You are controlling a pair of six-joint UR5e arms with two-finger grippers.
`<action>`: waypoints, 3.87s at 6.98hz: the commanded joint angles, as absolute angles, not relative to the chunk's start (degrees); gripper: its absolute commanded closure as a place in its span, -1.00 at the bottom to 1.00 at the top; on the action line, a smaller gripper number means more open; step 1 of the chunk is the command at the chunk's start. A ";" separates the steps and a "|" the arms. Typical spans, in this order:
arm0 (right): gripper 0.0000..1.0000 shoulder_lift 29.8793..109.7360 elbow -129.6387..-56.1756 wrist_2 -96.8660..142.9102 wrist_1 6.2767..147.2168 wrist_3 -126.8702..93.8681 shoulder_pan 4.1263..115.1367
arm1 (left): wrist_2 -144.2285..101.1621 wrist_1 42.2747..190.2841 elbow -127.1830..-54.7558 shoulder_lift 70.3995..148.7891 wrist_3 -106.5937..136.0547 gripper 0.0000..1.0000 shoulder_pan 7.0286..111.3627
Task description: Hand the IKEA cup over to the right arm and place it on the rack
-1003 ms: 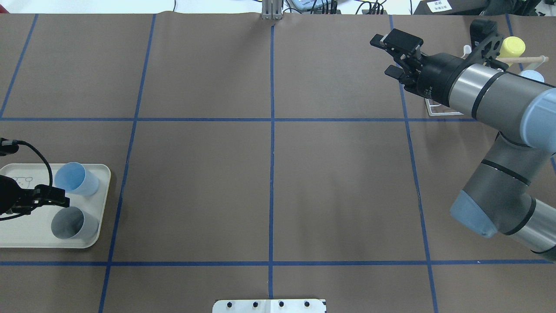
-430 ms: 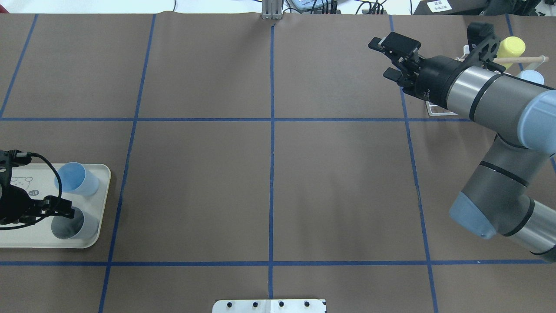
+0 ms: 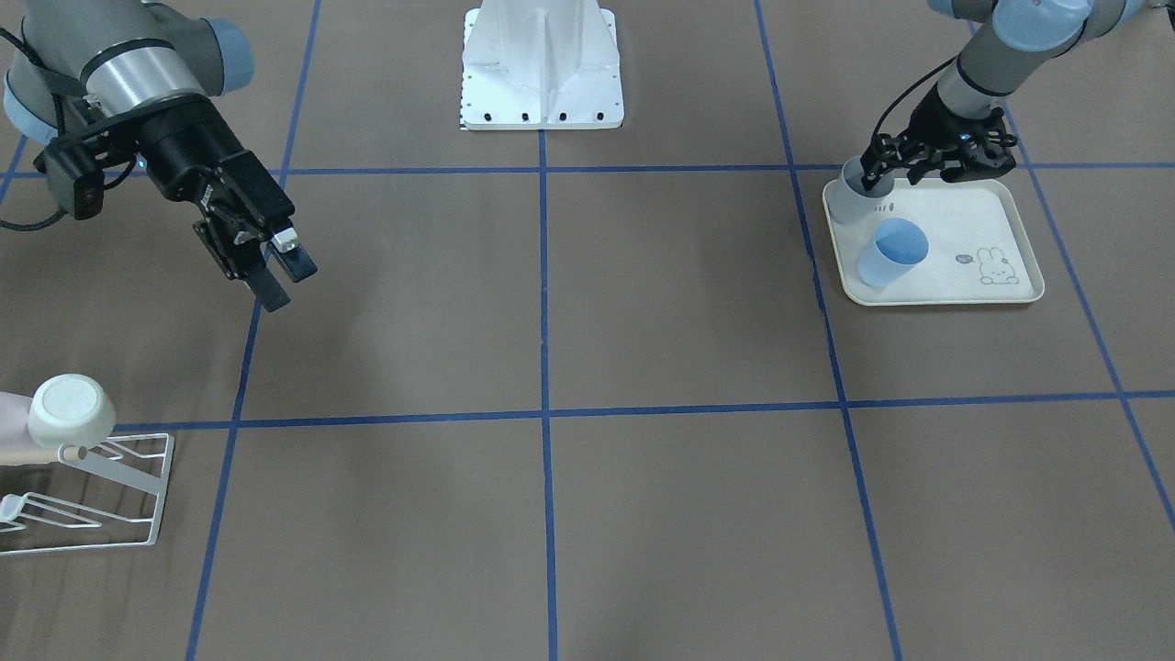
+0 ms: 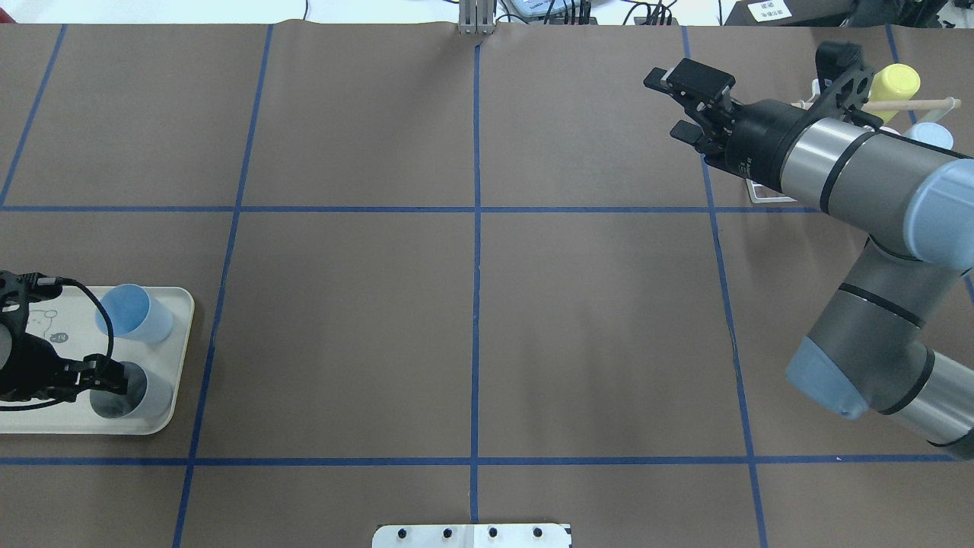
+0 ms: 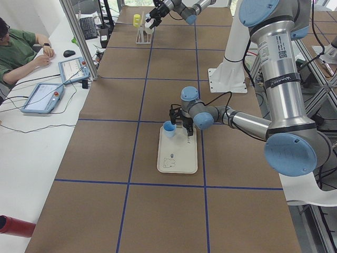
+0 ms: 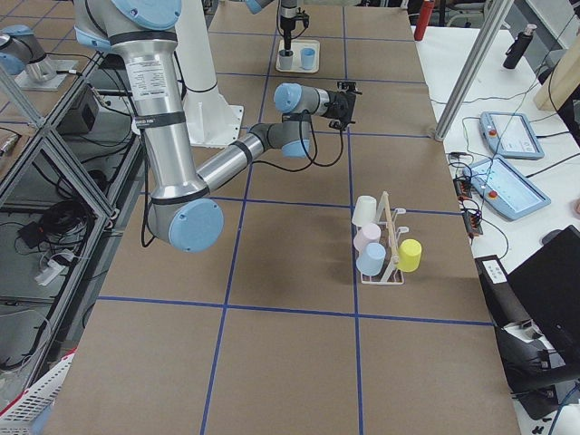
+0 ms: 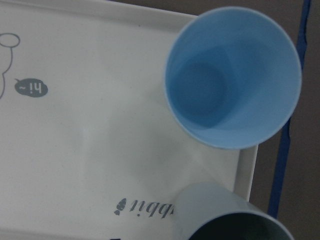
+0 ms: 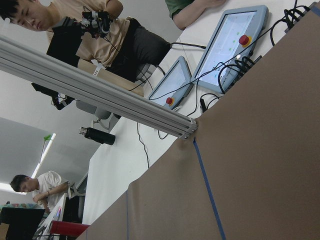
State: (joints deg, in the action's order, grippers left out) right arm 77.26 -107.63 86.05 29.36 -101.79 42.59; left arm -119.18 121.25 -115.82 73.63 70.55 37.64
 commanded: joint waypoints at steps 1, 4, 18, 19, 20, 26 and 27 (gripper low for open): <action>-1.00 77.26 -107.05 86.04 29.36 -101.69 42.54 | -119.18 121.29 -115.49 74.00 70.58 0.85 37.01; -1.00 77.26 -107.05 86.04 29.27 -101.69 42.54 | -122.14 121.20 -124.58 68.08 70.58 1.00 37.88; -1.00 69.81 -104.94 86.22 16.35 -118.80 36.92 | -92.40 160.85 -109.27 105.91 135.41 1.00 41.76; -1.00 68.48 -104.94 86.31 16.35 -119.70 36.65 | -89.24 167.97 -106.81 105.91 135.70 1.00 39.14; -1.00 67.34 -104.94 86.31 16.35 -119.88 36.04 | -88.25 175.27 -103.13 106.17 135.53 1.00 37.55; -1.00 65.65 -102.92 86.40 16.35 -119.44 31.99 | -80.52 179.12 -94.24 116.87 135.00 1.00 28.30; -1.00 65.65 -102.92 86.40 16.35 -119.18 31.64 | -80.16 179.12 -93.87 117.07 135.00 1.00 27.95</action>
